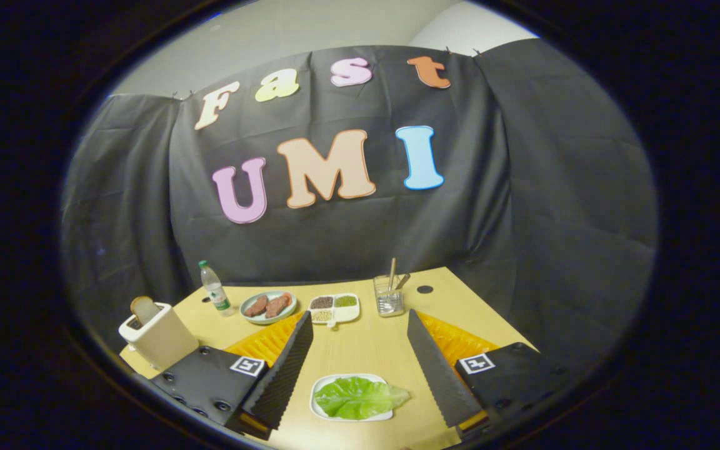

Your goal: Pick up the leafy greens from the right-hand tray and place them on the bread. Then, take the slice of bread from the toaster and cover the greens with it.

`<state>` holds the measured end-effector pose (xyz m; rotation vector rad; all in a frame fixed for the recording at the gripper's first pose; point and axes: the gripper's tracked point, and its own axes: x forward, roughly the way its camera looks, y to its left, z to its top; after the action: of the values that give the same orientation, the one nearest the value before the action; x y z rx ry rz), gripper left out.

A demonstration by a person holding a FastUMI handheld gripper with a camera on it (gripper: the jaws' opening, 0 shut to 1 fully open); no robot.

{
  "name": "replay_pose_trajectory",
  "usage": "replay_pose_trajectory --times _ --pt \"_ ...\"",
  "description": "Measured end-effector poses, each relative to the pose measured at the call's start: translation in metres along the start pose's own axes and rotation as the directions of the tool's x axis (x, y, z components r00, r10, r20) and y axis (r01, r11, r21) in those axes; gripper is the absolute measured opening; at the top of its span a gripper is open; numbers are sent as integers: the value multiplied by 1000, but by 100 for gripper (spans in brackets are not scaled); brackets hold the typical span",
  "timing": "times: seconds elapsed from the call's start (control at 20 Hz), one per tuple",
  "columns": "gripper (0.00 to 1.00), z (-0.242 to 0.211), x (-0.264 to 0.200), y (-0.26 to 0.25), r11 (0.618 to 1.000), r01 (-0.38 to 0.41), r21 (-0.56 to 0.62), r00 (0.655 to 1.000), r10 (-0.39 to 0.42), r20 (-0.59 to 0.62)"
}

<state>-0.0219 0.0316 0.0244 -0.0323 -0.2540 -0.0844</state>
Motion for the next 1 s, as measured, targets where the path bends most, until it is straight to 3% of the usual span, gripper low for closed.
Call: replay_pose_trajectory --times 0.5,0.8,1.0 --pt "97 -82 33 -22 997 -30 -71 972 13 -234" --pt "97 -133 55 -35 993 -68 -100 930 27 -367" --pt "97 -167 61 -48 984 -106 -144 882 26 -471"
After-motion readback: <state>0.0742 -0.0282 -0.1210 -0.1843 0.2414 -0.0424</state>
